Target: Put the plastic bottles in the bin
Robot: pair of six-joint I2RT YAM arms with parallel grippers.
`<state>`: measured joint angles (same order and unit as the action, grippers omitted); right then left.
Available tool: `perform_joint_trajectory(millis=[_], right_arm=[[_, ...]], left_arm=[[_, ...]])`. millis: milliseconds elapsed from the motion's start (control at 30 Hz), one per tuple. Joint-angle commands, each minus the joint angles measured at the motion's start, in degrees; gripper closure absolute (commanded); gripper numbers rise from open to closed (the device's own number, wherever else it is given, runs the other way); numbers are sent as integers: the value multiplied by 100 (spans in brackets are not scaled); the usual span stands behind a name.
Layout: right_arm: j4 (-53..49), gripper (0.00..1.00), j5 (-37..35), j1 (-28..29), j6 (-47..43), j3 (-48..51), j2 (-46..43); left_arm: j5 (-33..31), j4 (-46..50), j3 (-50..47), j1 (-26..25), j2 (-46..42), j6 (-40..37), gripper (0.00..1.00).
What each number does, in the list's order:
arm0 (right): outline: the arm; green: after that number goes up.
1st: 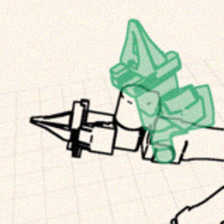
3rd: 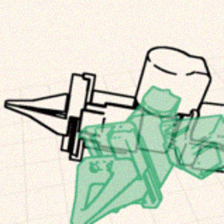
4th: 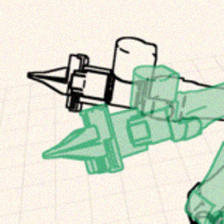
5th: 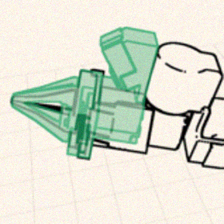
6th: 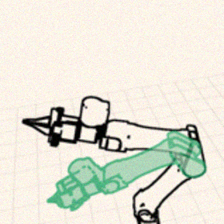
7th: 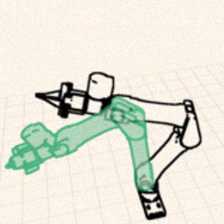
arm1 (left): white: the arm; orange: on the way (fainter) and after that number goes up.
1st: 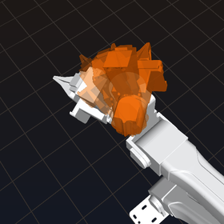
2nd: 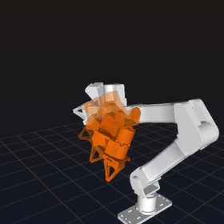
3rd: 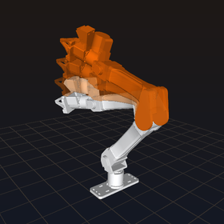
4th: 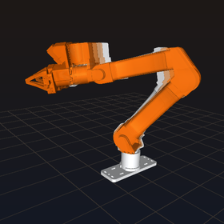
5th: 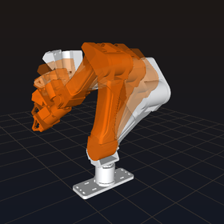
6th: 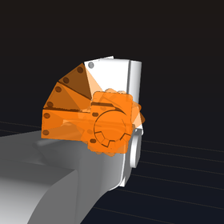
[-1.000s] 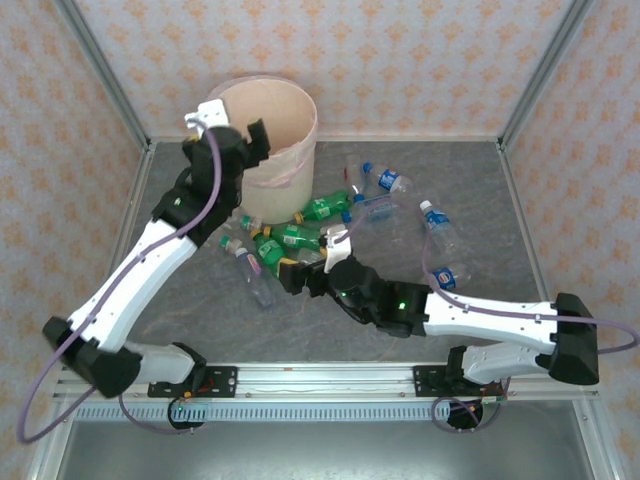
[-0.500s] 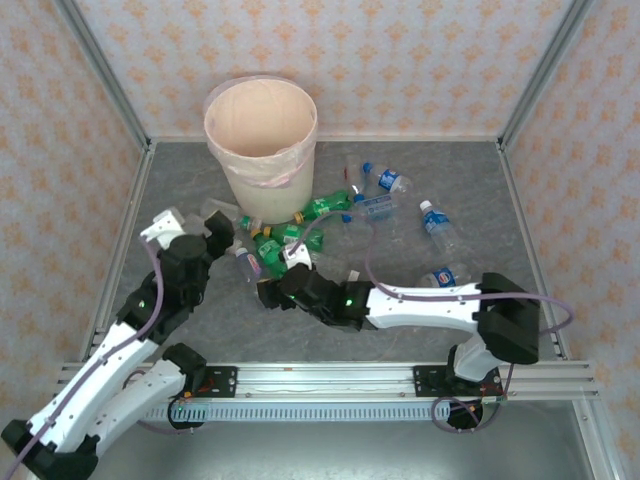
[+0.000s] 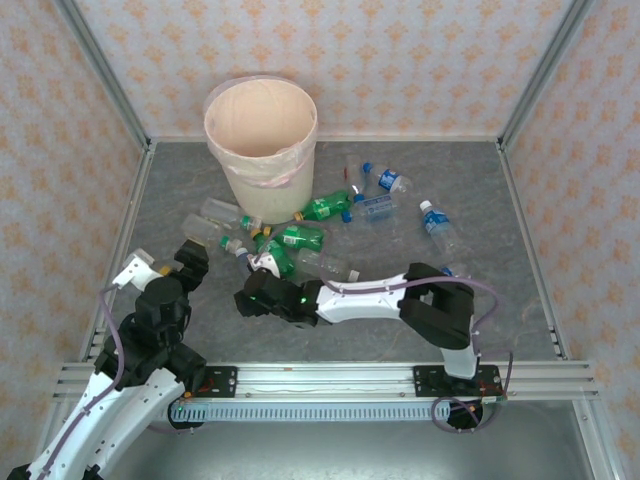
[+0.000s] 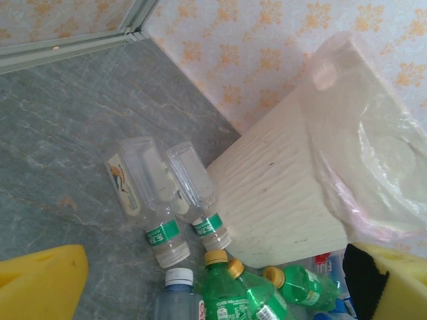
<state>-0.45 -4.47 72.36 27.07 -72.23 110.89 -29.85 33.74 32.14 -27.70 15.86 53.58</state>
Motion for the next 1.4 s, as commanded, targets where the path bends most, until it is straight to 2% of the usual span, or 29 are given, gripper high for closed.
perform_joint_trajectory(millis=[0,367,967,1167,1367], right_arm=[[-373,26,-88,34,37,-300,342],[-684,27,-128,-116,178,-708,856],[-977,14,-438,-173,1081,-1674,1083],[-1355,12,-519,-199,1266,-2169,1503],[-1363,14,-465,-308,1628,-1860,1541]], left_arm=[[-177,351,47,19,-41,25,1],[-40,344,30,19,-32,53,1],[-91,379,51,19,-7,23,1],[-57,380,16,19,-53,61,1],[-65,379,7,19,-74,58,1]])
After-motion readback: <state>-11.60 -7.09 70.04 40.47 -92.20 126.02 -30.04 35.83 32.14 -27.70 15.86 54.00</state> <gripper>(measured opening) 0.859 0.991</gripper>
